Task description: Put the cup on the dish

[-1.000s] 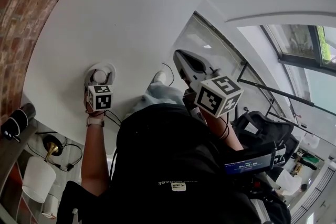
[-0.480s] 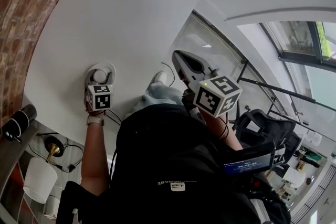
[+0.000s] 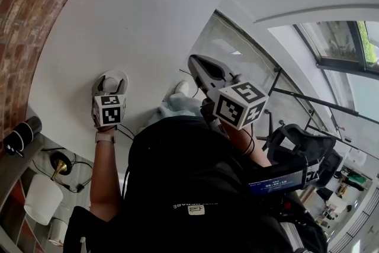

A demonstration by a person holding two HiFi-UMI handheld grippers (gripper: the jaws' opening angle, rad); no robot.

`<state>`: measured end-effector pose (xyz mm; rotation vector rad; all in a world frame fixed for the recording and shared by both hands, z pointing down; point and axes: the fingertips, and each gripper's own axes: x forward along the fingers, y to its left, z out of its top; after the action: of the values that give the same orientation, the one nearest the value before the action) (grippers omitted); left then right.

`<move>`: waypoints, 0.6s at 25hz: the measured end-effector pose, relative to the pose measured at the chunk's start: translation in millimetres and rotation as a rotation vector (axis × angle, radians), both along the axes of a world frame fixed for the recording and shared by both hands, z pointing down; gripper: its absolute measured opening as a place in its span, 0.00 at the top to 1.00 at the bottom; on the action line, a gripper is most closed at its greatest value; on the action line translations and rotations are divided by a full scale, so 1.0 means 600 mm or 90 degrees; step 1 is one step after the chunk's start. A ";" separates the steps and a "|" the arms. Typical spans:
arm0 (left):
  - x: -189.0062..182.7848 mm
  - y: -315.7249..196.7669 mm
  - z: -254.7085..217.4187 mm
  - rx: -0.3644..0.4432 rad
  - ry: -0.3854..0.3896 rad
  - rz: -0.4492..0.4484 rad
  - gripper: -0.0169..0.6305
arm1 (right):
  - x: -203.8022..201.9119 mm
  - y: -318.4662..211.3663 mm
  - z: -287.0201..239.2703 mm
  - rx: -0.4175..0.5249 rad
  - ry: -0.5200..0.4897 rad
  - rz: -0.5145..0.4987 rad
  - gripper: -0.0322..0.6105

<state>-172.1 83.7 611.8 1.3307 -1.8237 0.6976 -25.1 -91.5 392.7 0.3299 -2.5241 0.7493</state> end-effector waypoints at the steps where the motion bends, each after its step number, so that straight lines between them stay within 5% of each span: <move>1: 0.001 0.002 -0.002 -0.001 -0.001 -0.001 0.56 | 0.000 0.001 0.000 -0.001 -0.003 -0.002 0.95; 15: 0.009 0.001 -0.096 0.062 -0.016 -0.078 0.56 | -0.001 -0.015 -0.010 -0.017 -0.041 -0.045 0.95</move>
<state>-166.6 84.3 554.4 1.2646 -1.9622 0.5697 -25.5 -100.6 386.7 0.2084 -2.5685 0.7774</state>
